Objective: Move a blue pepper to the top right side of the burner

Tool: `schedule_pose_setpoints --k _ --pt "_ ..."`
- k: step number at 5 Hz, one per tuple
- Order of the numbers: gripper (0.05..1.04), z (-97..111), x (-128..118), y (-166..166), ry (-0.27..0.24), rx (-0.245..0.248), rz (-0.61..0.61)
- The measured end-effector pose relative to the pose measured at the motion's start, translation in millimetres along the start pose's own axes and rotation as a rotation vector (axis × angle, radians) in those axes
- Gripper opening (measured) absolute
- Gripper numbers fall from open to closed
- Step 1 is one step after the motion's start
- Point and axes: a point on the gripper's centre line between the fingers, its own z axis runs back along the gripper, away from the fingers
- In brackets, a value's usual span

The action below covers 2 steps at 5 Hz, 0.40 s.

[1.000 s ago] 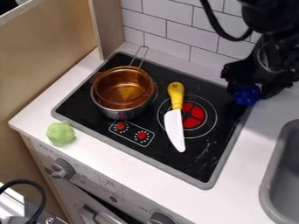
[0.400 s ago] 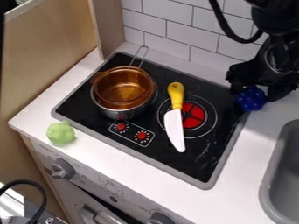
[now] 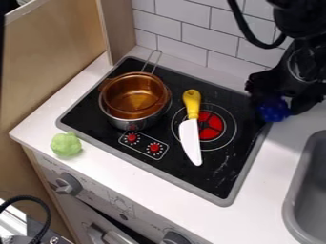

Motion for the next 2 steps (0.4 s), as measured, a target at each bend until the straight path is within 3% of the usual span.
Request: schedule_pose_setpoints --k 2 --pt "0.999 15.2 -0.6 5.6 0.071 0.031 0.018"
